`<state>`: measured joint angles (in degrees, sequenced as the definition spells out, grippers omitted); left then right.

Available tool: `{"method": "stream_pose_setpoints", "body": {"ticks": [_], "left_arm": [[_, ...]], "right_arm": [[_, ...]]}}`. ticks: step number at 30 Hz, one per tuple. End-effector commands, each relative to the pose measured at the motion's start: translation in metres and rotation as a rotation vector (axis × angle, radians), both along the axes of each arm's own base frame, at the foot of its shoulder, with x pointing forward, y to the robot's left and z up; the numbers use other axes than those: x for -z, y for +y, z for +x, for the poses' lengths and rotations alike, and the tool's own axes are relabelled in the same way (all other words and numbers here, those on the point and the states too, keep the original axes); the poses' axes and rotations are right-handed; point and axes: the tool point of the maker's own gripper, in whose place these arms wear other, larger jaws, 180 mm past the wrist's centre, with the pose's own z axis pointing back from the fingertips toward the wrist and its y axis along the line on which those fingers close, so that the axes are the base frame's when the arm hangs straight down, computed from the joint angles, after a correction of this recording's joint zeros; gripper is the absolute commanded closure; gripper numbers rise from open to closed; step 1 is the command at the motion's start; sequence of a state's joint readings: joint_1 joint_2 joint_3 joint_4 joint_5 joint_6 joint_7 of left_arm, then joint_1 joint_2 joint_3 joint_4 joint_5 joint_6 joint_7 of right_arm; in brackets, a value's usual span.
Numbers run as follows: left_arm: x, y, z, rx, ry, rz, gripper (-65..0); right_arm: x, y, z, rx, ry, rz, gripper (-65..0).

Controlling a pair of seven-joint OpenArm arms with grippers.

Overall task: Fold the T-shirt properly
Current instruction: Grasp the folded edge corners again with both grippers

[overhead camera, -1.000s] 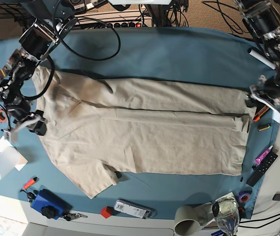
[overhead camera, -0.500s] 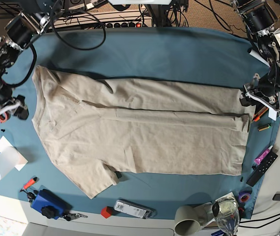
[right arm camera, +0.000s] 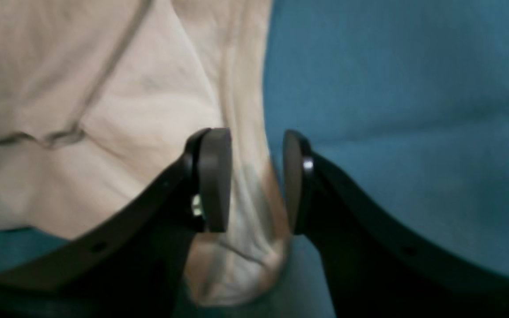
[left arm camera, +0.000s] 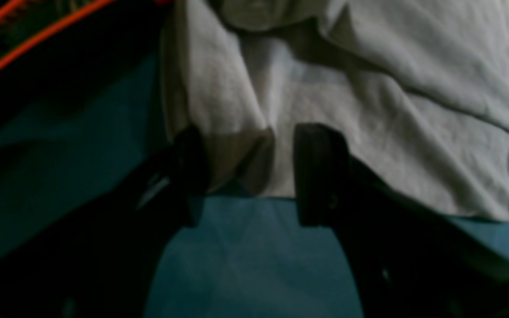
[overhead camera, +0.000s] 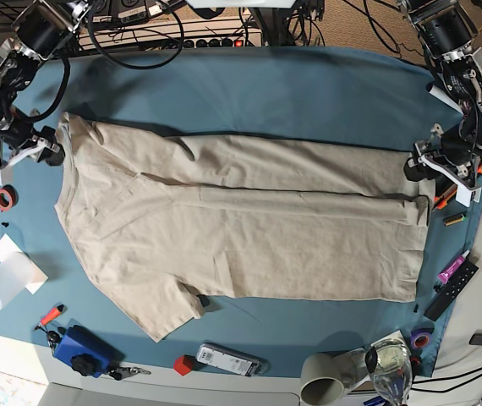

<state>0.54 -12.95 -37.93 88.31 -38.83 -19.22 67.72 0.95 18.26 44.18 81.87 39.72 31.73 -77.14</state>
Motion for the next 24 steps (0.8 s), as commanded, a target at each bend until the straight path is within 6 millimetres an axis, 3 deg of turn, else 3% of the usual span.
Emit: {"method": "stream_pose_setpoints", "body": {"ticks": [1, 7, 13, 16, 20, 24], "left_arm": [[-0.007, 0.001, 0.004, 0.013, -0.020, 0.002, -31.1], [-0.007, 0.001, 0.004, 0.013, -0.021, 0.001, -31.1], [-0.007, 0.001, 0.004, 0.013, -0.021, 0.001, -31.1], [-0.007, 0.001, 0.004, 0.013, -0.021, 0.002, -31.1], [-0.007, 0.001, 0.004, 0.012, -0.023, 0.001, -31.1], [-0.008, 0.001, 0.005, 0.011, -0.024, 0.002, -31.1]], "right_arm": [[-0.014, -0.010, 0.008, 0.011, -0.039, -0.034, -20.2], [0.005, 0.001, -0.005, 0.017, 0.022, -0.010, -20.2], [0.025, 0.037, -0.026, -0.039, 0.046, 0.107, -20.2], [0.033, 0.046, -0.033, -0.044, 0.058, 0.126, -20.2], [0.043, 0.065, -0.034, -0.073, 0.077, 0.152, -20.2], [0.058, 0.077, -0.030, -0.131, 0.126, 0.065, -20.2]]}}
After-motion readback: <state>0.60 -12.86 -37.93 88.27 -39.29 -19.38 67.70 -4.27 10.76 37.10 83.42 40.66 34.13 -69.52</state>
